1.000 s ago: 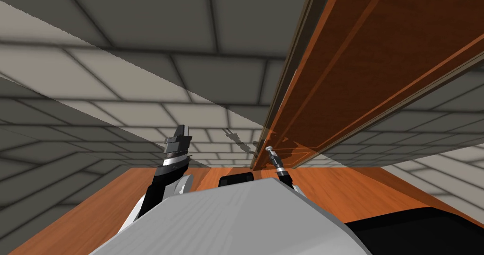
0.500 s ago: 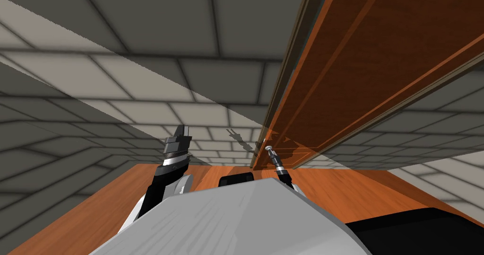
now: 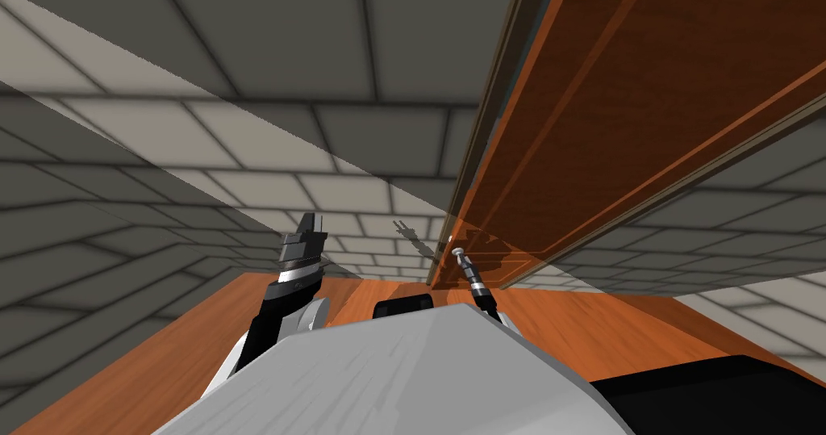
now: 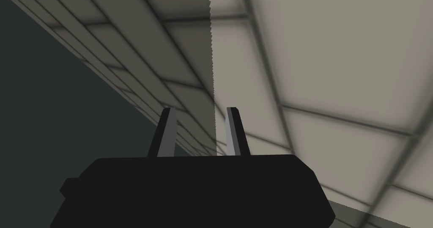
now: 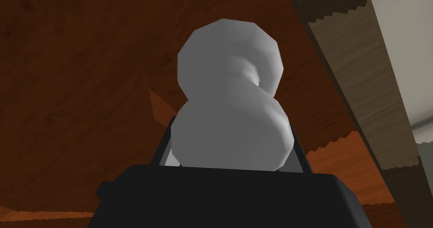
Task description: Pull the door open
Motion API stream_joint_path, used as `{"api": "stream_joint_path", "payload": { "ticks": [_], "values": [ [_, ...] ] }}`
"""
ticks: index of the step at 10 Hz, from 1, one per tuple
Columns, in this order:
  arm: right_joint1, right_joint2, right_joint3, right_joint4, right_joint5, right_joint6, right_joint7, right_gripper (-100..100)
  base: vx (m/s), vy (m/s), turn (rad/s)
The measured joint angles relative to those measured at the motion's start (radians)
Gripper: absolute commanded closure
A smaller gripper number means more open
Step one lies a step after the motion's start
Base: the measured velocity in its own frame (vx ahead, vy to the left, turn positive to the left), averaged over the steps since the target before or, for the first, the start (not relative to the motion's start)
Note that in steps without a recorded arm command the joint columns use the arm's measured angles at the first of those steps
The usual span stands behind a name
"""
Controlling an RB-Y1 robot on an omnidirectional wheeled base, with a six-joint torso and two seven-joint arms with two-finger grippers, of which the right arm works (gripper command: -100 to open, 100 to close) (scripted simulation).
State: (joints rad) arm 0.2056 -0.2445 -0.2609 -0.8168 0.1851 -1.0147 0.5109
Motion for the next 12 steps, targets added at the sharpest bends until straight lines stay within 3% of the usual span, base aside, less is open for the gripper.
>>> {"api": "stream_joint_path", "payload": {
  "ticks": [5, 9, 11, 12],
  "values": [
    [-0.007, -0.009, 0.031, -0.008, -0.062, 0.019, -0.123, 100, -0.048, -0.017, 0.051],
    [-0.025, -0.018, 0.051, 0.016, -0.109, 0.016, -0.209, 100, -0.048, -0.018, 0.066],
    [-0.016, -0.018, 0.065, -0.011, -0.138, 0.036, -0.26, 100, -0.049, -0.018, 0.052],
    [-0.025, -0.02, 0.072, 0.001, -0.154, 0.035, -0.285, 100, -0.037, -0.015, 0.022]
  ]
}}
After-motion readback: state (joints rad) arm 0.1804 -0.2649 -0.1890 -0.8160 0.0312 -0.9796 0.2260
